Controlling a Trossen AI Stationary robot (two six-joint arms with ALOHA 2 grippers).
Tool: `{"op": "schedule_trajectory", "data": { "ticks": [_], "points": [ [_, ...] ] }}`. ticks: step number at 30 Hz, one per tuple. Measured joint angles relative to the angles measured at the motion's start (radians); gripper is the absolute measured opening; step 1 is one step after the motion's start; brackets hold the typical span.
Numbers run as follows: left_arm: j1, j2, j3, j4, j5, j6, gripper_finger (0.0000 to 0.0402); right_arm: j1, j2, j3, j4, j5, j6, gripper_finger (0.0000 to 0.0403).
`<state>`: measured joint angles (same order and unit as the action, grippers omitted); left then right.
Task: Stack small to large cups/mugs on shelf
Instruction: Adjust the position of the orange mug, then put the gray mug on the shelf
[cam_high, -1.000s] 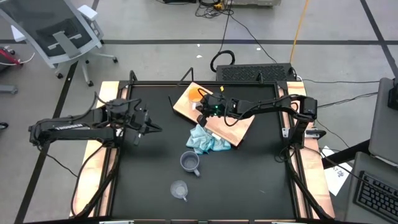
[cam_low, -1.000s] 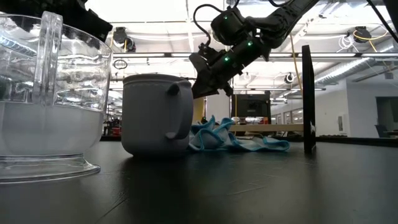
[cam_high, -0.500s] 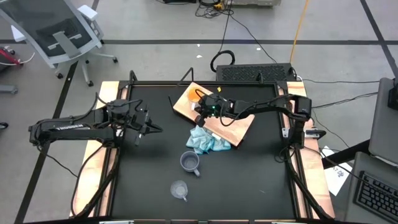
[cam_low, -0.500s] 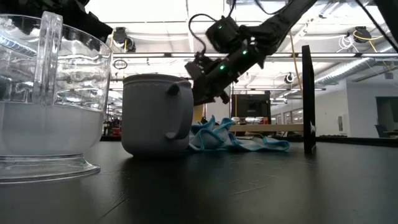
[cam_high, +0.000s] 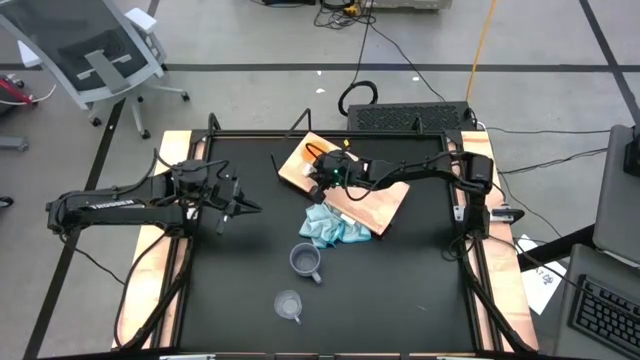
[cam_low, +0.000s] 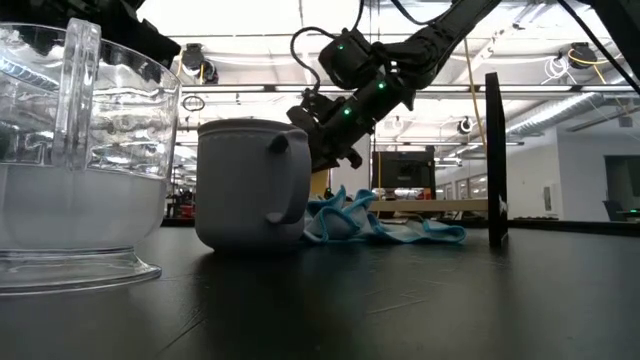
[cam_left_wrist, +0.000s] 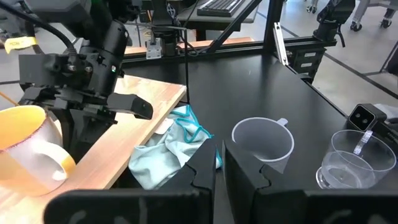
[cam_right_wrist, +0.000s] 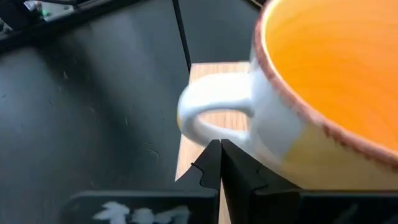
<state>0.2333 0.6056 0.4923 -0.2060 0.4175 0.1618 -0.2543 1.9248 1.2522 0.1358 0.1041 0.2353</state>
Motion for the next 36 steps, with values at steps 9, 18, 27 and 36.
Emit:
{"op": "schedule_trajectory", "data": {
  "ticks": [9,18,27,36],
  "points": [
    [0.000,0.000,0.000,0.000,0.000,-0.011,0.0033,0.037,-0.030,0.000,-0.064,0.123,0.004,0.0000],
    [0.000,0.000,0.000,-0.004,0.000,-0.010,0.0033,0.109,-0.100,0.000,-0.081,0.158,-0.054,0.0000],
    [0.000,-0.060,0.000,-0.044,-0.068,0.020,0.0033,0.185,-0.287,-0.125,0.035,0.155,-0.167,0.0000],
    [-0.001,-0.172,0.000,-0.086,-0.078,0.070,0.0033,0.241,-0.551,-0.404,0.247,0.125,-0.217,0.0000]
  ]
}}
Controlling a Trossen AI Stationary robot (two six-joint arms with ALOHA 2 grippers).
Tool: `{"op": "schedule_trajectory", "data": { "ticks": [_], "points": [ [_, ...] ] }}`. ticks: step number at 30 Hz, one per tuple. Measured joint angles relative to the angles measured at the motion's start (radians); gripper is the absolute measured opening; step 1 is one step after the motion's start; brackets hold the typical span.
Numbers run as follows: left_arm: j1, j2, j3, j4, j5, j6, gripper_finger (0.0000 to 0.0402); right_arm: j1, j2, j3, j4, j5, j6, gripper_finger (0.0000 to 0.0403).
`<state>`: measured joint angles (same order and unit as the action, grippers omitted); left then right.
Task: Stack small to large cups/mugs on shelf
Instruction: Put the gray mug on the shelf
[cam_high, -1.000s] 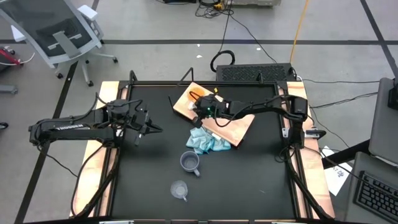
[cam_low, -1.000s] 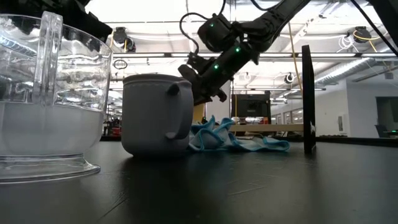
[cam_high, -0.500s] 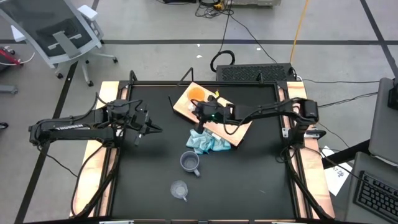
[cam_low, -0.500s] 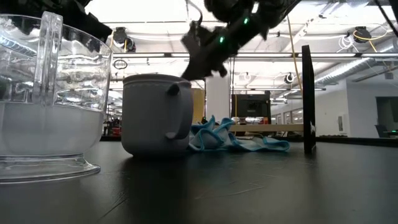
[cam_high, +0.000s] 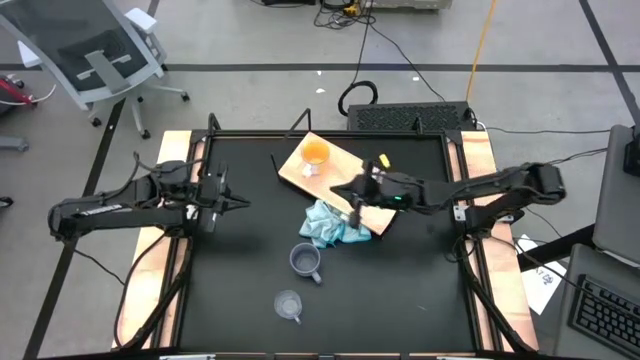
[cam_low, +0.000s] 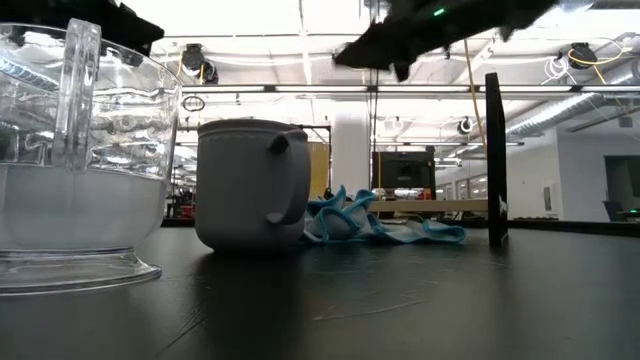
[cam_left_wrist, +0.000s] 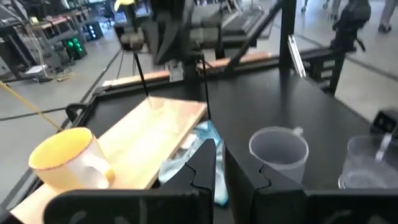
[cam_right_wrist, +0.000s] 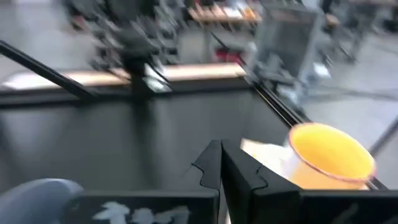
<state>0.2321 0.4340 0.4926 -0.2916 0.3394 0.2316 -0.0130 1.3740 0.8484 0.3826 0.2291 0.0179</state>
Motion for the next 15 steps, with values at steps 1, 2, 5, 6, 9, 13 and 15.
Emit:
{"op": "schedule_trajectory", "data": {
  "ticks": [1,2,5,6,9,13,15],
  "points": [
    [0.000,-0.005,-0.003,-0.003,0.000,0.013,0.0033,0.005,-0.030,-0.038,0.049,-0.025,0.002,0.0000],
    [0.000,-0.012,-0.009,0.006,0.001,0.021,0.0033,0.010,-0.057,-0.076,0.092,-0.042,0.010,0.0000],
    [0.000,-0.027,-0.040,0.016,0.015,0.047,0.0033,0.025,-0.123,-0.163,0.143,-0.058,0.021,0.0000],
    [0.000,-0.029,-0.055,0.029,0.021,0.048,0.0033,0.030,-0.139,-0.183,0.143,-0.058,0.022,0.0000],
    [0.000,-0.030,-0.089,0.078,0.021,0.018,0.0033,0.048,-0.178,-0.230,0.143,-0.049,0.031,0.0000],
    [0.000,-0.030,-0.092,0.108,-0.027,-0.092,0.0033,0.067,-0.233,-0.292,0.153,-0.048,0.037,0.0000],
    [0.000,-0.030,-0.092,0.102,-0.027,-0.097,0.0033,0.068,-0.256,-0.320,0.175,-0.048,0.047,0.0000]
  ]
}}
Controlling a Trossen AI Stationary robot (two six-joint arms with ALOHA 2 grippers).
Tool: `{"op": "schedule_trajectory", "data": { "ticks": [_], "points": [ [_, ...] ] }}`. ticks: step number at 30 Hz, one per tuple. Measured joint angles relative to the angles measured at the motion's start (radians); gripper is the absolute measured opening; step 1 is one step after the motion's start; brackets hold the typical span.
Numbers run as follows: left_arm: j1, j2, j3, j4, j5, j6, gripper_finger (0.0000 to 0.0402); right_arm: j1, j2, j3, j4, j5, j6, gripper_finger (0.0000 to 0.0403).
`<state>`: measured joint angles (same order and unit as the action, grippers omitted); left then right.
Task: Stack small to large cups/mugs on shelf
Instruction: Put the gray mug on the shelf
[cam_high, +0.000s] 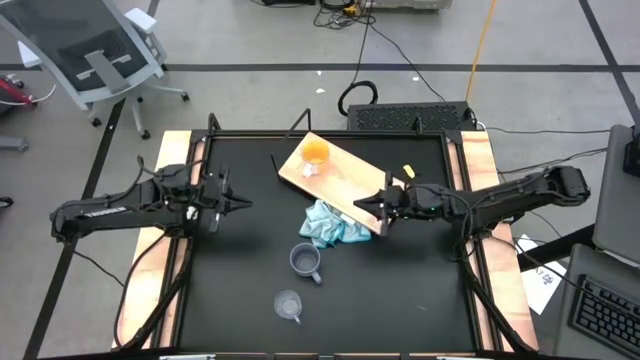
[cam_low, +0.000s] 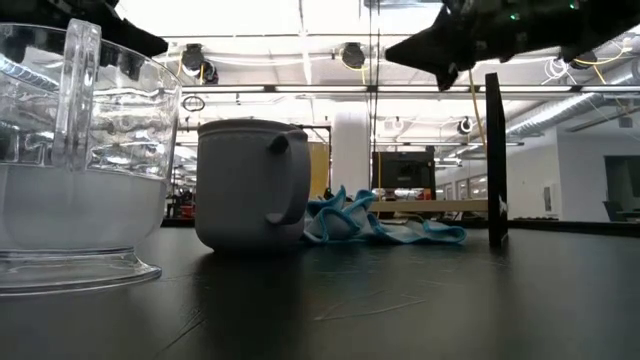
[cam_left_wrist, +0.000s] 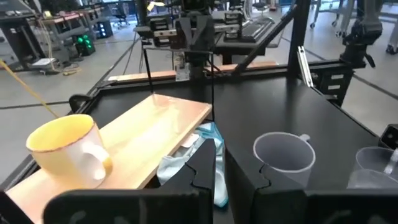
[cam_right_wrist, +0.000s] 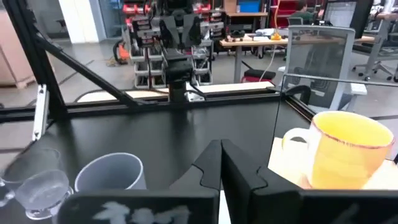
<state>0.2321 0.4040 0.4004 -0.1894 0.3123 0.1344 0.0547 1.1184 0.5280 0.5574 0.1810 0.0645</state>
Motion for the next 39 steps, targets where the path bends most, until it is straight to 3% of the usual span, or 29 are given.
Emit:
{"op": "schedule_trajectory", "data": {
  "ticks": [8,12,16,21,27,39],
  "points": [
    [-0.001,-0.002,-0.033,-0.015,0.060,0.046,0.0033,0.000,-0.081,-0.134,0.085,0.000,-0.004,0.0000],
    [-0.001,-0.003,-0.092,0.038,0.087,0.062,0.0033,0.000,-0.107,-0.217,0.226,0.000,-0.006,0.0000],
    [-0.001,-0.004,-0.131,0.089,0.088,0.063,0.0033,0.000,-0.129,-0.258,0.252,-0.002,-0.005,0.0000],
    [-0.001,-0.003,-0.152,0.095,0.089,0.023,0.0033,0.000,-0.137,-0.274,0.248,-0.002,0.002,0.0000],
    [-0.001,-0.004,-0.217,0.220,0.091,-0.059,0.0033,0.000,-0.137,-0.275,0.236,-0.002,-0.002,0.0000],
    [-0.001,-0.003,-0.277,0.262,0.090,-0.055,0.0033,0.000,-0.136,-0.277,0.222,-0.003,-0.024,0.0000]
  ]
}}
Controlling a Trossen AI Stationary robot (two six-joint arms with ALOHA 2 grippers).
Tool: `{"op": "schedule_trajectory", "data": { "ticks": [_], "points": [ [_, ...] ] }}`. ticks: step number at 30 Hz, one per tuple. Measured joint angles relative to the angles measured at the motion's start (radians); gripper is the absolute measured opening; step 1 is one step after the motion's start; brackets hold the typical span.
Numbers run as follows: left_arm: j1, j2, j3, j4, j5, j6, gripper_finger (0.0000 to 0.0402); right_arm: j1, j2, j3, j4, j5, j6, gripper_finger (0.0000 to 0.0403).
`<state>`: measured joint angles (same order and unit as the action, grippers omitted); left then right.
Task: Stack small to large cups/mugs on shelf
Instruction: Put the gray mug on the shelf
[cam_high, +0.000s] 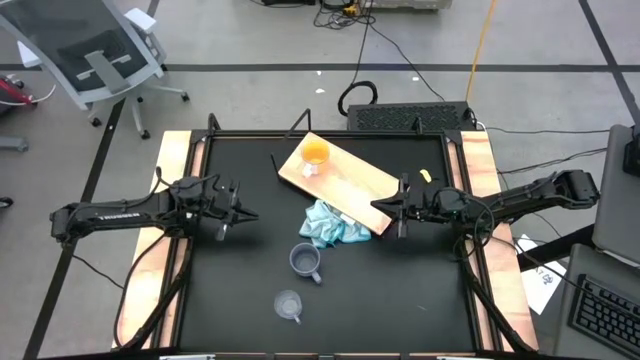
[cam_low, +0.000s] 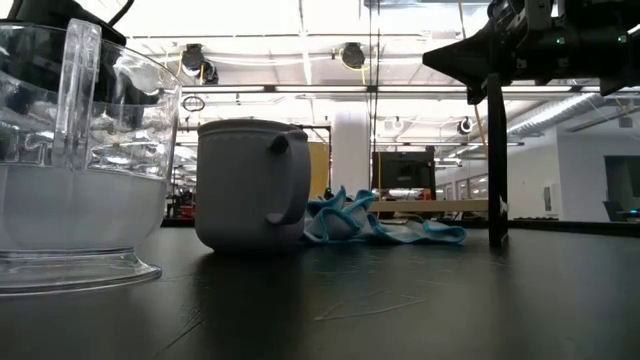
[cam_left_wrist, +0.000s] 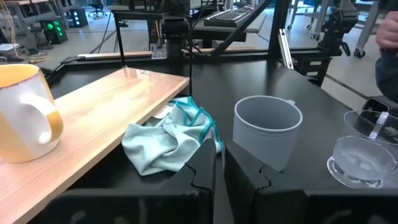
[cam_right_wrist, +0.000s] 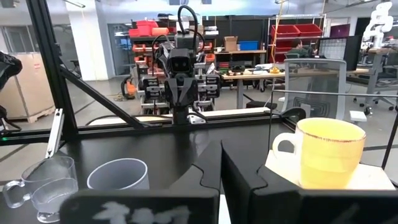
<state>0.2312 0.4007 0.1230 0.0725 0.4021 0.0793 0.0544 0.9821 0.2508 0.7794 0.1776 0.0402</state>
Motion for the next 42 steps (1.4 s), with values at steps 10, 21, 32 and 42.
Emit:
{"op": "schedule_trajectory", "data": {
  "ticks": [10,21,32,42],
  "points": [
    [0.000,0.000,0.000,0.000,-0.010,-0.003,0.0033,0.000,0.002,-0.002,0.030,-0.001,-0.001,0.0000],
    [0.000,0.000,0.000,0.000,-0.010,-0.009,0.0033,0.000,0.002,-0.002,0.061,-0.120,-0.026,0.0000],
    [0.000,0.000,0.000,0.033,-0.010,0.037,0.0033,0.052,-0.038,-0.004,0.023,-0.134,-0.022,0.0000],
    [0.000,0.000,0.000,0.033,-0.037,0.036,0.0033,0.213,-0.065,0.075,-0.148,-0.015,-0.005,0.0000]
  ]
}}
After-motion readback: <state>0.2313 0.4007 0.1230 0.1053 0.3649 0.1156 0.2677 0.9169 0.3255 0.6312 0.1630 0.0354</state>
